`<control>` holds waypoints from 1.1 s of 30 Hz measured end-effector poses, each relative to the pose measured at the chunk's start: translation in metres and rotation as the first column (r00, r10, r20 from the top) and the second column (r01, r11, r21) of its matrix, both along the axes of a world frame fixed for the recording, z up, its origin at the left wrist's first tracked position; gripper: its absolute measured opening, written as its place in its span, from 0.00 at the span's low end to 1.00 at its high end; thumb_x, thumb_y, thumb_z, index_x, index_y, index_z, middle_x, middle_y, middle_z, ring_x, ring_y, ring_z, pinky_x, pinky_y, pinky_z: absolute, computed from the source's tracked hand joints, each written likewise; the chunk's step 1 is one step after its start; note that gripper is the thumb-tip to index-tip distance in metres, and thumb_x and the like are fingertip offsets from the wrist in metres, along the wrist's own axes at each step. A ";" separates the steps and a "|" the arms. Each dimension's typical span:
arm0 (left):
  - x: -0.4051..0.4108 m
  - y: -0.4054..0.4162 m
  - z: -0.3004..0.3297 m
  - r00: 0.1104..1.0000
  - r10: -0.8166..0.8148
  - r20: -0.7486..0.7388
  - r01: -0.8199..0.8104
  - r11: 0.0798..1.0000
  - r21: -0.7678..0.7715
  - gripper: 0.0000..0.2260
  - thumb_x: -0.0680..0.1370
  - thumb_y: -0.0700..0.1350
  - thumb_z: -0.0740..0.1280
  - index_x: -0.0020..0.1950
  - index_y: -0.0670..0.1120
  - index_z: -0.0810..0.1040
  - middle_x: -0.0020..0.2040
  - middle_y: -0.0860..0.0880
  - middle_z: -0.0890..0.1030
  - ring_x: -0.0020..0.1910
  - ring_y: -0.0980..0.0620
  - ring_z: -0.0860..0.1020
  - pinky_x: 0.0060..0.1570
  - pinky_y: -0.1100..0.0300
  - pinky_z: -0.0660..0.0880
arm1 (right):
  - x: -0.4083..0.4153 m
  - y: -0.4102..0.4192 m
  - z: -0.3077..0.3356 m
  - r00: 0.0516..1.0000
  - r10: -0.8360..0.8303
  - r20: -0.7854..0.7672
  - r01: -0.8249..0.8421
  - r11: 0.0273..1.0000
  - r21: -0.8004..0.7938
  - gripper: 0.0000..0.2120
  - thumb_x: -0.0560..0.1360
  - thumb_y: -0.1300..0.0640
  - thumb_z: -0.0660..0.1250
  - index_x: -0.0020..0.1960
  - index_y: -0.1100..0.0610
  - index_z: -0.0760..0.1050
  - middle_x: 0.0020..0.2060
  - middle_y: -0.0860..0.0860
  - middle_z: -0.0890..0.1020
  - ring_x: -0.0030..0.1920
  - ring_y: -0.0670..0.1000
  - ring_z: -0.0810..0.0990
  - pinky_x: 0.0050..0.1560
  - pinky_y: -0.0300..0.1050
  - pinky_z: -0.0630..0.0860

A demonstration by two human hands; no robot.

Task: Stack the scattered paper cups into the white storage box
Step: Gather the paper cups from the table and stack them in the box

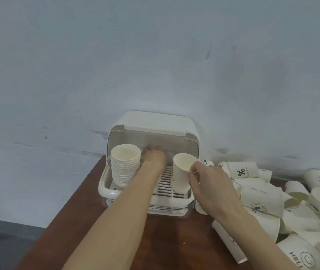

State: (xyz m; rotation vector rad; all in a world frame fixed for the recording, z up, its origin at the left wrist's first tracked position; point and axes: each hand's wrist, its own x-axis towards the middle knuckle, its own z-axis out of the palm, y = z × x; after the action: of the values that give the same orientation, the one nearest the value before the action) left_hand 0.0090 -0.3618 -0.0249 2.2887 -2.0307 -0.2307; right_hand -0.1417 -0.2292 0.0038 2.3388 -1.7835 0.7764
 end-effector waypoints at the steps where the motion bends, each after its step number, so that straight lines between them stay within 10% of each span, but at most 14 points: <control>1: 0.000 -0.004 -0.001 1.000 0.015 -0.023 -0.015 1.000 0.020 0.26 0.77 0.44 0.65 0.73 0.43 0.61 0.69 0.39 0.61 0.68 0.39 0.62 0.64 0.46 0.67 | -0.001 0.001 0.000 1.000 0.005 0.001 -0.005 1.000 -0.004 0.09 0.79 0.50 0.56 0.49 0.52 0.72 0.40 0.51 0.80 0.42 0.55 0.76 0.39 0.49 0.71; 16: 0.001 0.002 0.017 0.986 -0.085 0.142 0.077 0.995 0.056 0.19 0.78 0.49 0.63 0.68 0.46 0.72 0.63 0.44 0.75 0.62 0.43 0.74 0.56 0.53 0.73 | -0.008 0.012 0.015 1.000 -0.007 0.020 0.007 1.000 -0.028 0.08 0.79 0.50 0.57 0.48 0.51 0.73 0.41 0.51 0.81 0.43 0.56 0.77 0.42 0.52 0.74; 22: 0.000 0.037 0.029 0.995 -0.077 0.062 0.086 0.985 -0.151 0.29 0.78 0.47 0.64 0.75 0.44 0.57 0.65 0.39 0.71 0.64 0.40 0.71 0.56 0.52 0.72 | -0.011 0.018 0.029 0.996 -0.060 0.063 0.061 0.998 -0.019 0.08 0.78 0.50 0.58 0.49 0.51 0.74 0.41 0.51 0.83 0.41 0.56 0.78 0.43 0.52 0.75; 33: -0.022 0.089 0.017 0.990 -0.055 0.132 0.111 0.880 -0.462 0.16 0.77 0.45 0.68 0.60 0.45 0.65 0.52 0.41 0.76 0.45 0.44 0.80 0.34 0.57 0.70 | -0.016 0.034 0.056 0.980 -0.097 0.176 0.107 0.993 -0.046 0.06 0.77 0.53 0.61 0.47 0.52 0.76 0.40 0.50 0.84 0.41 0.55 0.79 0.43 0.52 0.77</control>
State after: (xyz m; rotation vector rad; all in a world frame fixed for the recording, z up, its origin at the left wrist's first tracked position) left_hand -0.0129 -0.2723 -0.0076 1.9526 -1.9626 0.3635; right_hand -0.1575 -0.1951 0.0593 2.1858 -1.9051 1.0271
